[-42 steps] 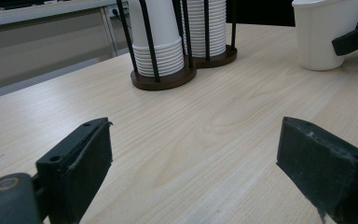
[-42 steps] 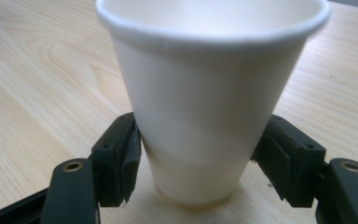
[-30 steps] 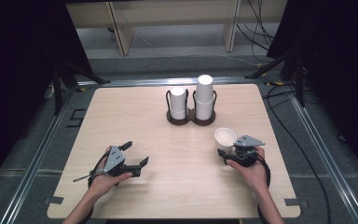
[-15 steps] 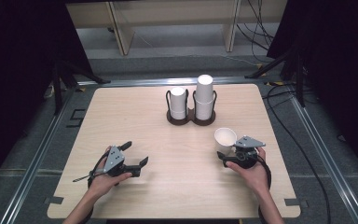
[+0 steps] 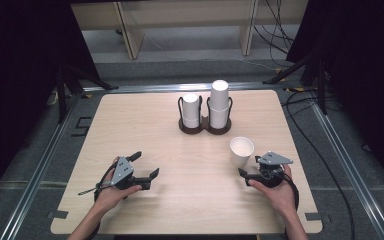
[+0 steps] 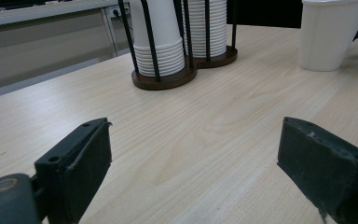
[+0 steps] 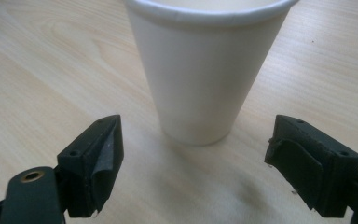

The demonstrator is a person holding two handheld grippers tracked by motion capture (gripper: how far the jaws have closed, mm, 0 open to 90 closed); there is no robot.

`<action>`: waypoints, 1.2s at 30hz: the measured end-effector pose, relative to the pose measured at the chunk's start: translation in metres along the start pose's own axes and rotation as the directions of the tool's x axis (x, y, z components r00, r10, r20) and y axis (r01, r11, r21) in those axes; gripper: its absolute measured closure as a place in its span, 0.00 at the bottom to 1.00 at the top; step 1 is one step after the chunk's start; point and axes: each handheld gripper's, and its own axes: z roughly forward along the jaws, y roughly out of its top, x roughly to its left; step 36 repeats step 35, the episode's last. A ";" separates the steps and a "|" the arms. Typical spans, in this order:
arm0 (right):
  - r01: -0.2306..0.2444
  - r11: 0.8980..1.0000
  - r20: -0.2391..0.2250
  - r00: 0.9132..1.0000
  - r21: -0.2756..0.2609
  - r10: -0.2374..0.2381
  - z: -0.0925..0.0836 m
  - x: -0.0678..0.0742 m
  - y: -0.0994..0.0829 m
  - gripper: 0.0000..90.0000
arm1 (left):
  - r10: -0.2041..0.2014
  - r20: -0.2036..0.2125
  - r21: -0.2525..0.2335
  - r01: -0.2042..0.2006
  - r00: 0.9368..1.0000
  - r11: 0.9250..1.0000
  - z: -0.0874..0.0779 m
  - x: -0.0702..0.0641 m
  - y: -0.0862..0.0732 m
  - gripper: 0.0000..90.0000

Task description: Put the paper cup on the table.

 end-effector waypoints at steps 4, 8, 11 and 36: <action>-0.002 1.000 0.008 1.000 -0.028 0.002 -0.009 0.000 -0.007 0.20 | -0.005 0.001 0.001 0.005 1.000 1.000 0.000 0.001 0.000 0.10; -0.031 0.998 0.025 0.999 -0.060 0.033 -0.021 0.000 -0.013 0.20 | -0.001 0.003 0.001 0.001 1.000 1.000 0.000 0.001 0.000 0.10; -0.050 0.996 0.046 0.998 -0.067 0.054 -0.029 0.000 -0.018 0.21 | -0.004 0.002 0.002 0.004 1.000 1.000 0.000 0.001 0.000 0.10; -0.061 0.959 0.047 0.996 -0.278 0.077 -0.052 -0.008 -0.036 0.22 | 0.013 -0.001 0.028 -0.013 1.000 1.000 -0.001 -0.001 0.001 0.11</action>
